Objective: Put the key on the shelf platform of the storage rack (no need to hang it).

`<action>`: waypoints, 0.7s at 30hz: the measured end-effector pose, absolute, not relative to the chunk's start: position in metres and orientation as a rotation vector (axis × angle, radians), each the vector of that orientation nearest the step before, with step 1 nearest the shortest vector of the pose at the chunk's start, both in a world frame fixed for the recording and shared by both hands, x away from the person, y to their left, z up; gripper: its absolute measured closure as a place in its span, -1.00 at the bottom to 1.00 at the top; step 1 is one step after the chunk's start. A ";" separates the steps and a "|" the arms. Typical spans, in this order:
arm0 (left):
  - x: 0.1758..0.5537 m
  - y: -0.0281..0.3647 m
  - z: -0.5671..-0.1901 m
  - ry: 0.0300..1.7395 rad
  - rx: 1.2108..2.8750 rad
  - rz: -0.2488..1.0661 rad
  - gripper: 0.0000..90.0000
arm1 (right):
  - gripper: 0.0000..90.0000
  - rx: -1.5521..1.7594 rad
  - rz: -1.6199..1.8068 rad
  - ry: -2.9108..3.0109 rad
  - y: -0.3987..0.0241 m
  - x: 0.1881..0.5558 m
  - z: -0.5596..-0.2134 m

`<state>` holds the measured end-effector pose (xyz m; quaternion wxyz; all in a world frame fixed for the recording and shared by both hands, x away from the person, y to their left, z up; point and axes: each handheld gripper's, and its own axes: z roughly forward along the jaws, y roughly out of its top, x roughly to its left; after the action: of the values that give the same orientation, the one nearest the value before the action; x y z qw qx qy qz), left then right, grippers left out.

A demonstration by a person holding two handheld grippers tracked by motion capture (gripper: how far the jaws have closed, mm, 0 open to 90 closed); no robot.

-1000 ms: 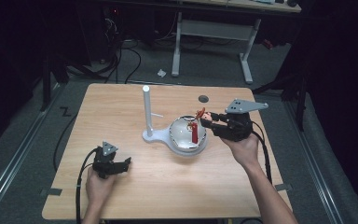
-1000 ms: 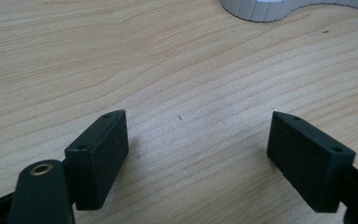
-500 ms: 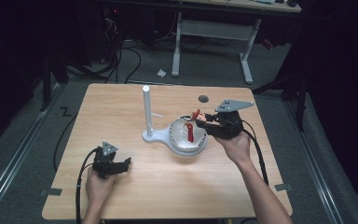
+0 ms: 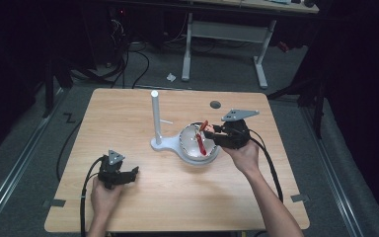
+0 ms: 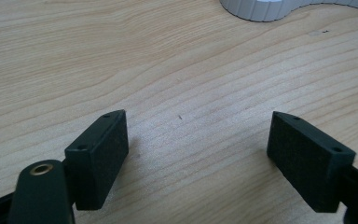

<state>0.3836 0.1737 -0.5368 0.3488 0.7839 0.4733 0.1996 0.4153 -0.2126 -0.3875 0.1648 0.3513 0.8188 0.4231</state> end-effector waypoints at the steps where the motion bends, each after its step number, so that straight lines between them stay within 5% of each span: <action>1: 0.384 0.174 -0.537 1.227 2.031 0.518 -0.53 | 0.46 1.005 1.209 2.337 -0.211 0.418 -0.392; 21: 0.384 0.174 -0.537 1.228 2.031 0.518 -0.53 | 0.45 1.059 1.127 2.404 -0.192 0.434 -0.428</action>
<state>0.3837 0.1737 -0.5368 0.3488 0.7835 0.4739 0.1997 0.4339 -0.1921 -0.4275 0.1409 0.3669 0.8326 0.3903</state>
